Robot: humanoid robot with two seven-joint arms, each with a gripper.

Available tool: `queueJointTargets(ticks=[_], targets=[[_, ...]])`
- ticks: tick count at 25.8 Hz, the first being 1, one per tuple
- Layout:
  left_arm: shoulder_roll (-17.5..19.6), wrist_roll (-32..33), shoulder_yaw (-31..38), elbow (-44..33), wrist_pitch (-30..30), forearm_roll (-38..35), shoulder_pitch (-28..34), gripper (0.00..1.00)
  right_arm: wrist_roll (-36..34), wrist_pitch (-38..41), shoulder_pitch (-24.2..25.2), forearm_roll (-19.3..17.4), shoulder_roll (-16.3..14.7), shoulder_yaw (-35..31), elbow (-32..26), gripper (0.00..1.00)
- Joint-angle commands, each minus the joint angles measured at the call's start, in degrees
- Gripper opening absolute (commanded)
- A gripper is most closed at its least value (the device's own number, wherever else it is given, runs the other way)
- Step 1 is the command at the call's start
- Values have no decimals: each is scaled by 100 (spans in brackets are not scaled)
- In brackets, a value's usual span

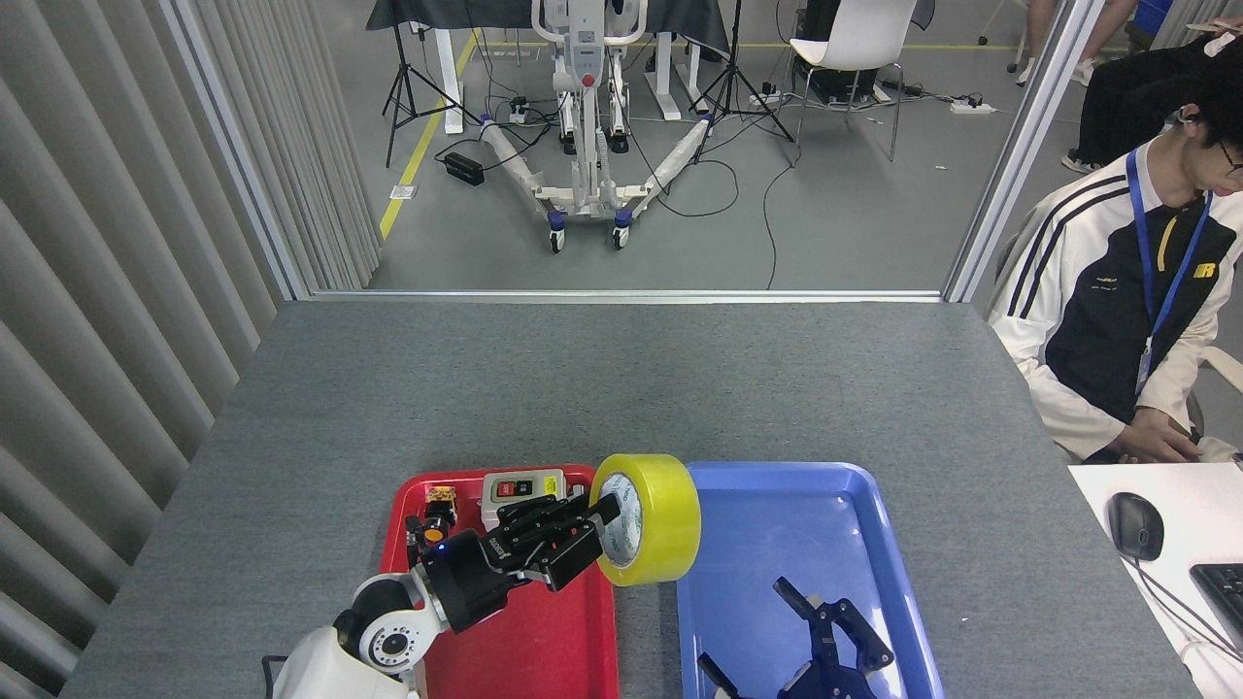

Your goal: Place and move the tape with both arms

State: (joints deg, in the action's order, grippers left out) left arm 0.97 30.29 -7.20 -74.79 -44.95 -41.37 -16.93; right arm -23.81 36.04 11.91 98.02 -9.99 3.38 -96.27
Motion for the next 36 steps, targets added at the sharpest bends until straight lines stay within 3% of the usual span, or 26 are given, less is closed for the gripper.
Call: queueJointTargets(ticks=[1, 11, 13, 15, 20, 21, 22, 24, 25, 32, 36], targets=[[0, -23, -159, -27, -5, 15, 40, 0, -18, 52, -22, 7, 50, 84, 3, 99], [18, 12, -590, -220, -5, 6, 234, 0, -18, -220, -83, -2, 261, 497, 135, 97], [18, 12, -598, -220, -5, 6, 234, 0, -9, -141, -75, -2, 279, 585, 135, 83], [9, 12, -678, -220, -5, 6, 234, 0, -9, -18, -66, 16, 287, 690, 135, 59], [9, 21, -713, -220, -5, 6, 242, 0, 96, 61, -31, 68, 340, 726, 135, 29], [0, -6, -704, -220, -5, 6, 234, 8, 105, 61, -22, 77, 340, 726, 135, 26], [-9, -15, -704, -211, -5, -3, 234, 29, 105, 61, -13, 77, 340, 726, 135, 22], [-17, -59, -669, -202, -5, -3, 199, 82, 105, 61, 31, 77, 340, 726, 135, 15], [-17, -155, -651, -229, -5, 32, 181, 100, 105, 61, 40, 77, 340, 717, 135, 13], [62, -322, -264, -422, -5, 595, 199, 100, 175, -9, 92, 86, 305, 603, 126, 4], [176, -603, -177, -457, 205, 867, 401, 100, 702, -273, 171, 86, 279, 216, 82, 4]])
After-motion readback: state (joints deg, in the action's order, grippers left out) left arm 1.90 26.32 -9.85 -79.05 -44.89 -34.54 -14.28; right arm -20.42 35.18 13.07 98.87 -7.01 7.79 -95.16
